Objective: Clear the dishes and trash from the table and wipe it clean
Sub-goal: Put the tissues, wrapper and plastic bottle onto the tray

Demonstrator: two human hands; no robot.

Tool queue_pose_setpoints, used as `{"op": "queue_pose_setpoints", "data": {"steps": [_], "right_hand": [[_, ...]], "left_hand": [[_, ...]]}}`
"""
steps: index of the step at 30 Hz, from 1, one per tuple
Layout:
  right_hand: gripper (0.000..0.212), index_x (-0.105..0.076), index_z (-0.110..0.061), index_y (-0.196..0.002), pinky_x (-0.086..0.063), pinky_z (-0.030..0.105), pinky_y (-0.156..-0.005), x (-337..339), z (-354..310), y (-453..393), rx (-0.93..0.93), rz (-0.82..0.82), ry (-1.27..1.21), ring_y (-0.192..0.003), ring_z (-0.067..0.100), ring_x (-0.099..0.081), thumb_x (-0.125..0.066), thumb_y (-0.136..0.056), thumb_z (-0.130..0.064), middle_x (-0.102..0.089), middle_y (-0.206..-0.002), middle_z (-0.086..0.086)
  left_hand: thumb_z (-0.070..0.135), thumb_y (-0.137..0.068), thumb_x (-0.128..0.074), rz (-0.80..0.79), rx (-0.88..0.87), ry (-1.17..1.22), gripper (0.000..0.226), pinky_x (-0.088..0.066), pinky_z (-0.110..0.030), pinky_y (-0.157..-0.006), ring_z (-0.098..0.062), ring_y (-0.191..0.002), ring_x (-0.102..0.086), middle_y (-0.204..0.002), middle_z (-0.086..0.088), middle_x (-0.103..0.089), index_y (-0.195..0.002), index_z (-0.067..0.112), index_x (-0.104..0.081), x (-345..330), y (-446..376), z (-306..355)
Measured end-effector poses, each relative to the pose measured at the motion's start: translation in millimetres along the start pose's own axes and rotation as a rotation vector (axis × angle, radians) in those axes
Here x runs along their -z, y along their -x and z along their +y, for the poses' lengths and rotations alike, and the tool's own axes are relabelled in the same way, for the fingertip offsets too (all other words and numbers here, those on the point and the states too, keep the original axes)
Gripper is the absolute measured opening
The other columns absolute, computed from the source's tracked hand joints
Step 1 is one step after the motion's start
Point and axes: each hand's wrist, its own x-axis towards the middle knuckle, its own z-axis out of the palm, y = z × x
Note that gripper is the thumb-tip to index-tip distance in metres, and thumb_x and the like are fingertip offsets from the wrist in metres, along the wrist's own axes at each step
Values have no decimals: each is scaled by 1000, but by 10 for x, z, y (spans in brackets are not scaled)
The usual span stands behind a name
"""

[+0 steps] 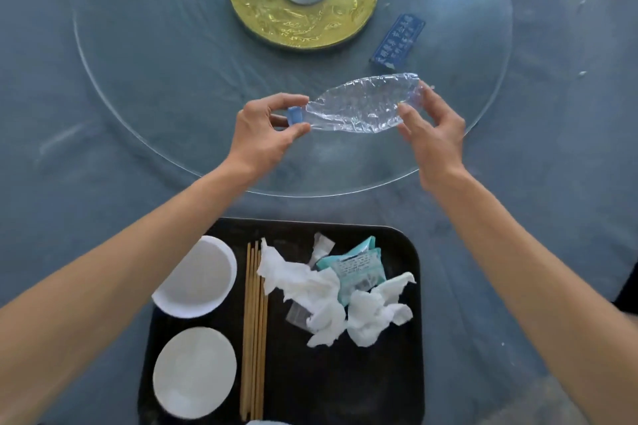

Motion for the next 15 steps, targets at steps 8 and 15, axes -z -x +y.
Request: {"op": "queue_pose_setpoints", "data": {"steps": [8, 15], "right_hand": [[43, -66, -20, -133, -62, 27, -85, 459, 242, 1846, -37, 58, -9, -111, 11, -71, -76, -93, -11, -65, -133, 1], [37, -71, -34, -118, -63, 26, -79, 841, 856, 3190, -111, 145, 105, -104, 14, -75, -83, -88, -17, -71, -119, -5]], "left_hand": [[18, -77, -90, -183, -90, 17, 36, -61, -24, -81, -11, -84, -75, -103, 5, -77, -110, 20, -77, 415, 1543, -55], [16, -80, -87, -288, -154, -32, 31, -59, -20, -78, -7, -87, -70, -104, 5, -72, -109, 15, -75, 397, 2792, -505]]}}
